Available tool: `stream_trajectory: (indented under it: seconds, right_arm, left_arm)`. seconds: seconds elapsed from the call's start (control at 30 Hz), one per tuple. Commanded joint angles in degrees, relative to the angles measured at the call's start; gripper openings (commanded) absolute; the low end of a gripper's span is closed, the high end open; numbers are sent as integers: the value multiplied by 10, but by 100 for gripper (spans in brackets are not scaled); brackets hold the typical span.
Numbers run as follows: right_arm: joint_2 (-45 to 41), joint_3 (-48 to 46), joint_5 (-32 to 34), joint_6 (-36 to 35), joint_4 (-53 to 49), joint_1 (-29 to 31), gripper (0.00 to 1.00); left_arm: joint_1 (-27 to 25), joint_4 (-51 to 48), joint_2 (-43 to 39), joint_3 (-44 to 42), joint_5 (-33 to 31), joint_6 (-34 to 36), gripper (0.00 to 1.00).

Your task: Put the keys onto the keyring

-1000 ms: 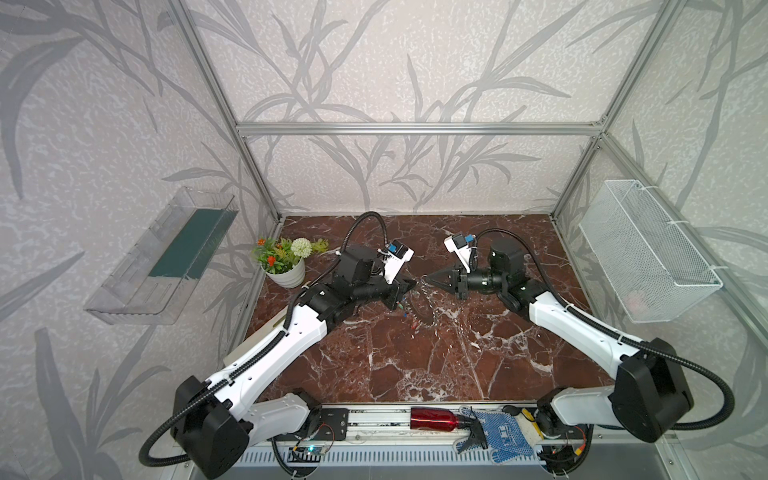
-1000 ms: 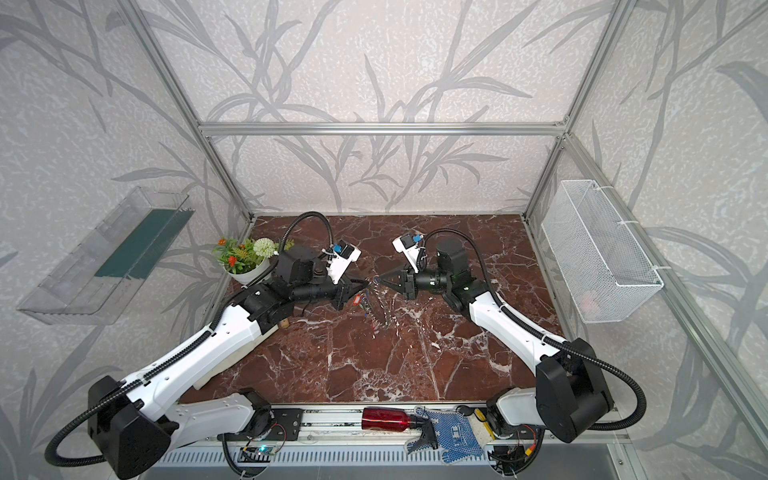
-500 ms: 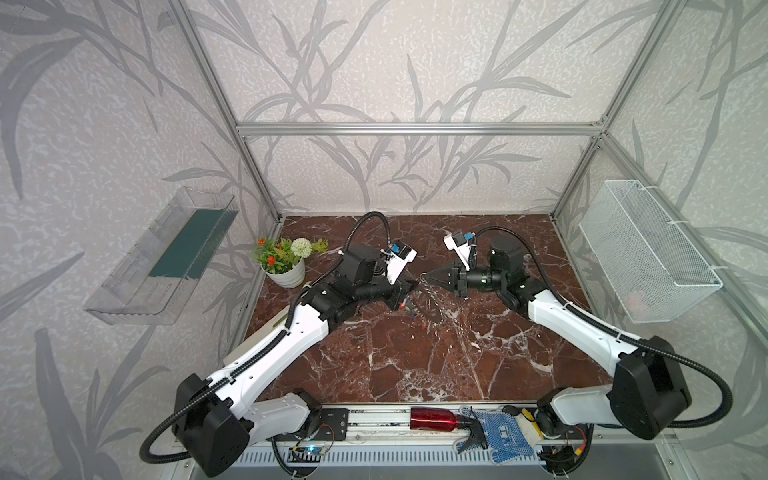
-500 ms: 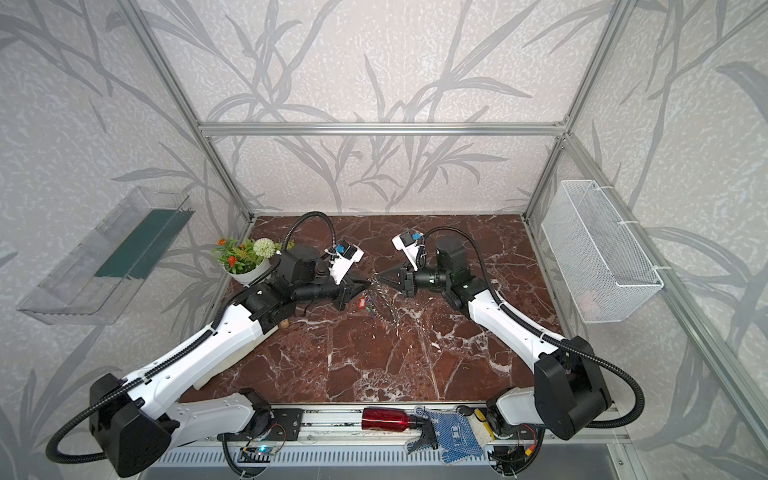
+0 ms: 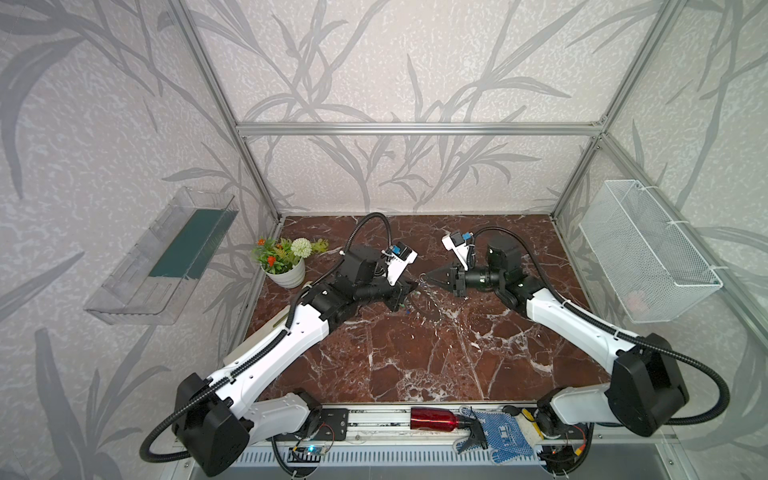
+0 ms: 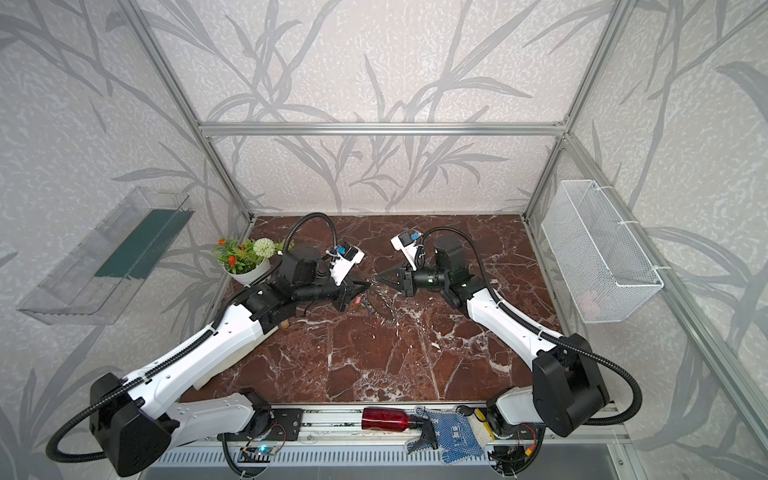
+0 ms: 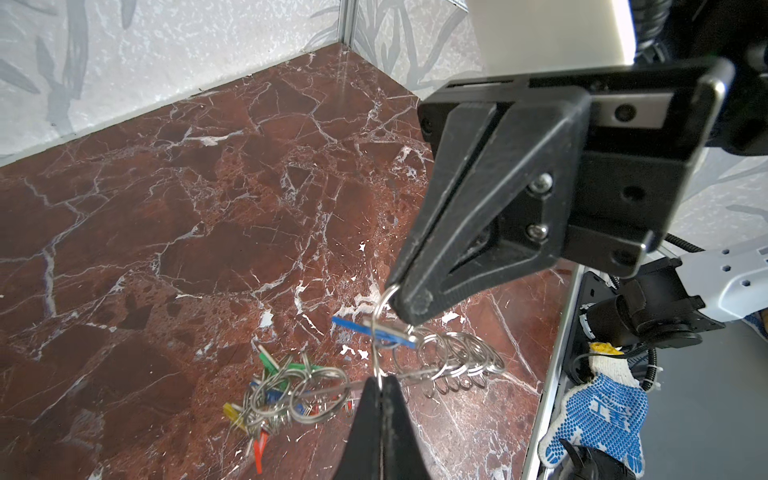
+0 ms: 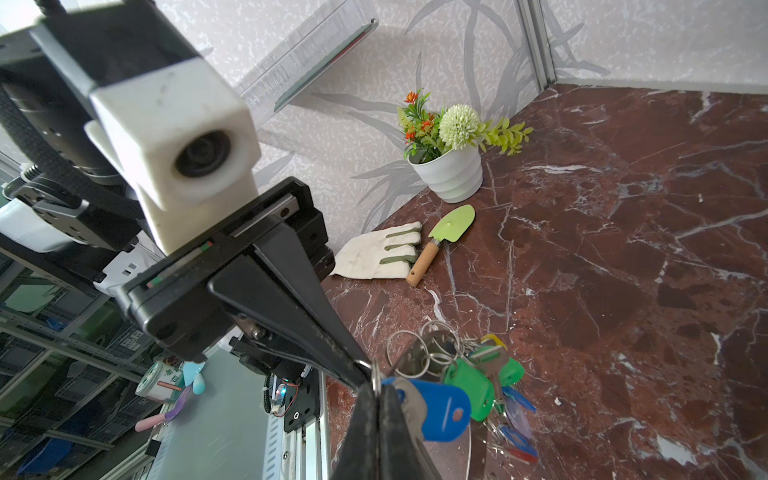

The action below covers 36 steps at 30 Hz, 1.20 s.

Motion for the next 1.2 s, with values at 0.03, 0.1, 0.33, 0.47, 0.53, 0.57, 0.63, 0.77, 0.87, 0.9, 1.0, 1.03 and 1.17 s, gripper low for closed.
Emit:
stream_trajectory:
  seconds: [0.03,0.1,0.33,0.47,0.53,0.57,0.63,0.77,0.87,0.9,1.0,1.03,1.17]
  right_arm:
    - [9,24,7,-11,-15,2,0]
    - [11,24,7,-7,-15,2,0]
    - [20,21,0,15,-1,2,0]
    - [28,19,-6,27,3,1,0]
    - [31,19,-9,31,5,2,0]
    - [33,18,-9,33,6,2,0]
    - [37,18,-10,36,5,2,0]
    - [45,19,-14,45,6,2,0]
    - [53,19,-17,50,3,2,0]
    - [56,20,-18,51,2,2,0]
    - [61,19,-24,55,2,2,0]
    - [62,20,-26,55,2,2,0]
    - [66,27,-32,49,-14,2,0]
  left_arm:
    - [-5,25,-4,25,5,17,0]
    - [-6,25,-5,25,4,18,0]
    - [-7,23,-11,17,-12,38,0]
    - [-8,35,-18,6,-26,43,0]
    - [-8,41,-21,2,-31,45,0]
    - [-8,46,-24,-1,-36,45,0]
    - [-9,57,-30,-9,-45,50,0]
    - [-10,97,-50,-37,-50,63,0]
    - [-11,128,-64,-59,-56,70,0]
    - [-10,135,-67,-64,-60,71,0]
    - [-11,153,-73,-76,-67,75,0]
    - [-11,161,-76,-81,-67,75,0]
    - [-12,215,-89,-112,-65,76,0]
